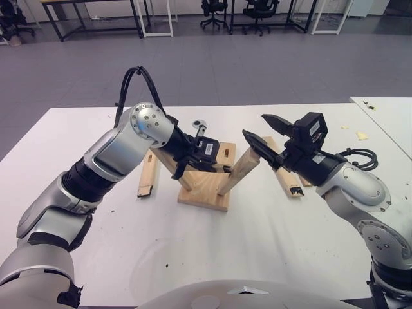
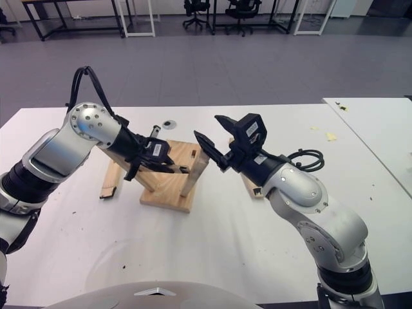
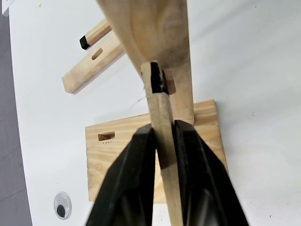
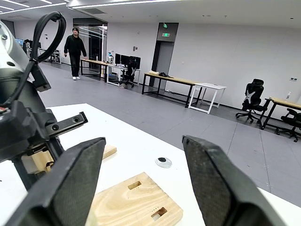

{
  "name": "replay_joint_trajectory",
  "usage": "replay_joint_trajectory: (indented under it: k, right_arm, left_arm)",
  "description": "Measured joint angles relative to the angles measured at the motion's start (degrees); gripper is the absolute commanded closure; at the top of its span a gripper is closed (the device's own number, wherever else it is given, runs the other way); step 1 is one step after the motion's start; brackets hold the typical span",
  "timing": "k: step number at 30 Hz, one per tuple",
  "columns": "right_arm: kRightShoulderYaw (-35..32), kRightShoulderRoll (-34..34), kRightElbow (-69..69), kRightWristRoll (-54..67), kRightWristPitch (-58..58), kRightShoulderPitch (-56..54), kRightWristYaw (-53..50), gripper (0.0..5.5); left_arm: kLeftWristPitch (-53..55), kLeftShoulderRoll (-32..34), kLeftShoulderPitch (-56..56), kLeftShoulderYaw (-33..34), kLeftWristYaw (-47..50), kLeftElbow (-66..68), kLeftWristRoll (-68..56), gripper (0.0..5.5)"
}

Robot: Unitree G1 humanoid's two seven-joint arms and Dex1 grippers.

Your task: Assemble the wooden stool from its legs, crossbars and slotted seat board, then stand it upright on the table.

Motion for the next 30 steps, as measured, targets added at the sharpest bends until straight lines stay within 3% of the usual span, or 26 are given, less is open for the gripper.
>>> replay_joint_trajectory:
  k: [16, 20, 24, 27, 30]
  right_arm:
    - [2.0, 1.4, 1.7, -1.9, 0.2, -2.1, -0.9, 2.47]
    - [2.2, 1.9, 1.7, -2.9, 0.2, -2.4, -1.1, 2.47]
    - [1.6, 2.6, 2.8, -3.6, 0.2, -2.7, -1.9, 2.47]
    - [0.6, 2.6, 5.5, -5.7, 0.2, -3.4, -3.2, 2.47]
    - [0.5, 1.6, 9.5, -10.6, 0.9, -5.4, -4.4, 2.47]
  left_arm:
    - [-2.9, -0.6, 1.2, -2.3, 1.6, -1.8, 7.1, 5.03]
    - [2.3, -4.0, 3.2, -2.1, 4.8, -2.7, 7.8, 3.85]
    - [11.0, -8.6, 3.3, 3.3, 6.7, -3.3, 1.5, 3.20]
    - [17.1, -10.0, 1.6, 9.8, 10.3, -6.0, -2.0, 2.81]
    - [23.1, -11.3, -0.1, 17.1, 14.7, -9.9, -6.0, 2.81]
